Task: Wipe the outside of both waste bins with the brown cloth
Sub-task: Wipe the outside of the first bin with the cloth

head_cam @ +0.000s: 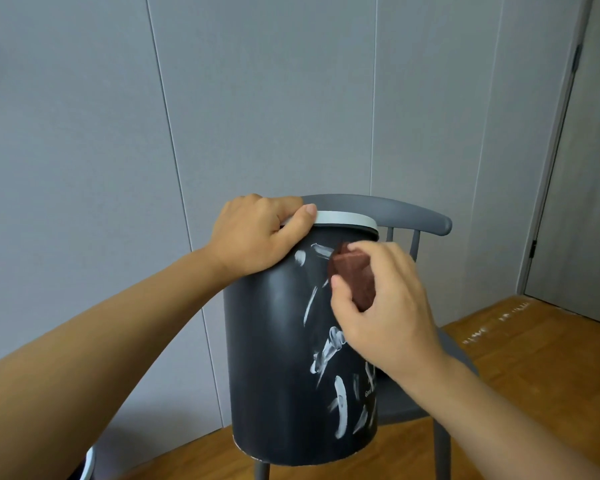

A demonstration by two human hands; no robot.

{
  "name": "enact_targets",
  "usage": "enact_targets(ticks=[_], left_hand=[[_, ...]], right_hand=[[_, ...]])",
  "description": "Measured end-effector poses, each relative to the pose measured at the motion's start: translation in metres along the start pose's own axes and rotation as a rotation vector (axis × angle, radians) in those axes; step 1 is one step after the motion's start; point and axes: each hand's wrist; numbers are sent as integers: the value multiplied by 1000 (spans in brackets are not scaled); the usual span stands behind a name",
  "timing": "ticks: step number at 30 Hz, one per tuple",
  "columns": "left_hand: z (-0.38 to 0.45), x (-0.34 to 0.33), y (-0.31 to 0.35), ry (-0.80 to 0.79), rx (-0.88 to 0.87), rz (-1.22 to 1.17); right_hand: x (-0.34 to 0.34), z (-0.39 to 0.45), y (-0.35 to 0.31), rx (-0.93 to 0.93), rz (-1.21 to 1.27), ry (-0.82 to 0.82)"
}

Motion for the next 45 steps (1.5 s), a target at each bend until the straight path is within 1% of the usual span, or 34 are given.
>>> enact_targets(ticks=[2, 3, 6, 7, 11, 12, 15, 16, 17, 20, 21, 22, 24, 25, 26, 27, 30, 32, 34, 38, 40, 41, 44, 45], left_hand=[[-2, 1, -1, 4, -6, 6], [-2, 2, -1, 4, -8, 6], [-2, 2, 2, -2, -22, 7], [-1, 2, 3, -4, -25, 12], [-2, 2, 2, -4, -31, 22], [-2, 3, 2, -8, -36, 19], [-1, 2, 5, -24, -51, 16], [0, 2, 6, -25, -53, 21], [1, 1, 7, -23, -51, 27], [1, 1, 5, -20, -55, 17], [0, 1, 5, -22, -61, 11], [0, 2, 6, -26, -67, 9], [0, 2, 9, -32, -86, 10], [1, 2, 10, -36, -89, 12], [2, 2, 11, -41, -82, 15], [2, 3, 11, -47, -73, 16], [2, 4, 8, -51, -77, -4], [-1, 5, 10, -50, -85, -6], [-2, 6, 11, -52, -68, 4], [-1, 6, 14, -62, -30, 14], [1, 6, 16, -67, -31, 29], [1, 6, 16, -70, -31, 33], [-1, 7, 13, -80, -26, 17], [-2, 7, 11, -83, -25, 13]], right_hand=[[3, 2, 0, 105, -47, -60], [6, 7, 2, 101, -51, -51], [9, 22, 7, -18, -32, 33], [8, 21, 5, -15, -46, 43], [6, 3, -1, 232, -98, -81], [8, 6, 1, 217, -87, -82], [12, 21, 6, 18, -58, 25], [11, 20, 4, 7, -75, 34], [9, 15, 2, 52, -101, 10], [11, 1, 1, 285, -157, -143], [14, 3, 3, 294, -153, -148], [15, 9, 6, 250, -135, -112], [16, 22, 7, 93, -101, 18], [14, 24, 5, 38, -112, 57], [11, 23, 1, 33, -136, 61], [8, 18, -3, 75, -156, 33], [9, 1, -11, 294, -190, -143], [14, 0, -5, 327, -216, -175], [15, 3, 1, 231, -172, -112], [8, 8, 6, -80, -21, 30], [2, 9, -2, -111, -72, 49], [0, 9, -8, -71, -112, 35], [2, 9, -14, 179, -188, -68], [5, 13, -12, 224, -192, -88]])
Point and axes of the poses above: each hand's wrist, its own z-axis towards the middle knuckle, its own x-axis out of the back of the hand, y = z × x, and after that the axes turned 4 degrees about -y, right-handed
